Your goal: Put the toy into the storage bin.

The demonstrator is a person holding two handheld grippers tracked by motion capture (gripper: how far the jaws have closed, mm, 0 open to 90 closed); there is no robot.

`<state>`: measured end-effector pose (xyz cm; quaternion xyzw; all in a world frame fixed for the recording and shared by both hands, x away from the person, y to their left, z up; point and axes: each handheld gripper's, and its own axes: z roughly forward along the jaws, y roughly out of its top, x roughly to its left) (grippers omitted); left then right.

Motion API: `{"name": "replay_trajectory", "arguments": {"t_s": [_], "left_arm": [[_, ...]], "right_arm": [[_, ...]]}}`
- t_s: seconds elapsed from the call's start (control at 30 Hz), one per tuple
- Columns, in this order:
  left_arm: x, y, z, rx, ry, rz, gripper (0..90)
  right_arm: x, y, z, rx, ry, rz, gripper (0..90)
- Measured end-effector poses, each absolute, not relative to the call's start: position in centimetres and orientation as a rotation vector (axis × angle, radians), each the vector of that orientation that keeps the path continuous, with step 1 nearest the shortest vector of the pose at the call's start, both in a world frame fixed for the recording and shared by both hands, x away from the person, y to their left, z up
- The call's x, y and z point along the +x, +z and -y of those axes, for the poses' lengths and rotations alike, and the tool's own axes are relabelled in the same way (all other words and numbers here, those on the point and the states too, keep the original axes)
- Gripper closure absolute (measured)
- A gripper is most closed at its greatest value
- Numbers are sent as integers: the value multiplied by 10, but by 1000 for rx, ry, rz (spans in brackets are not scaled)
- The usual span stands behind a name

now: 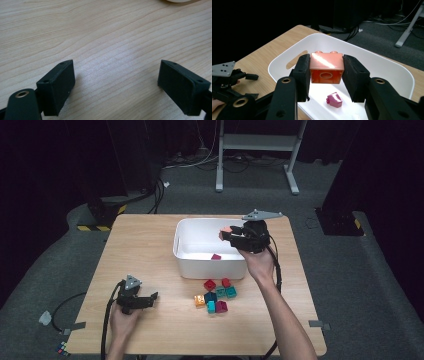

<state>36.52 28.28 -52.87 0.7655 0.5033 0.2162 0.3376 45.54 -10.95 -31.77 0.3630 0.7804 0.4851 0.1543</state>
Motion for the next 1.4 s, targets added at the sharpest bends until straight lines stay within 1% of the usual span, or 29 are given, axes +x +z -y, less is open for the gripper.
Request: {"name": "replay_trajectory", "arguments": {"t_s": [0.47, 1.1, 1.4], "left_arm": [[365, -529, -283, 1995, 560, -1311, 144], [365, -529, -283, 1990, 560, -1312, 143], [365, -529, -283, 1991, 560, -1311, 143]], "right_arm": [[476, -318, 90, 1029, 1346, -2255, 593], [509, -344, 70, 1130, 1214, -2275, 591], [520, -357, 53, 1147, 1132, -2303, 590]]}}
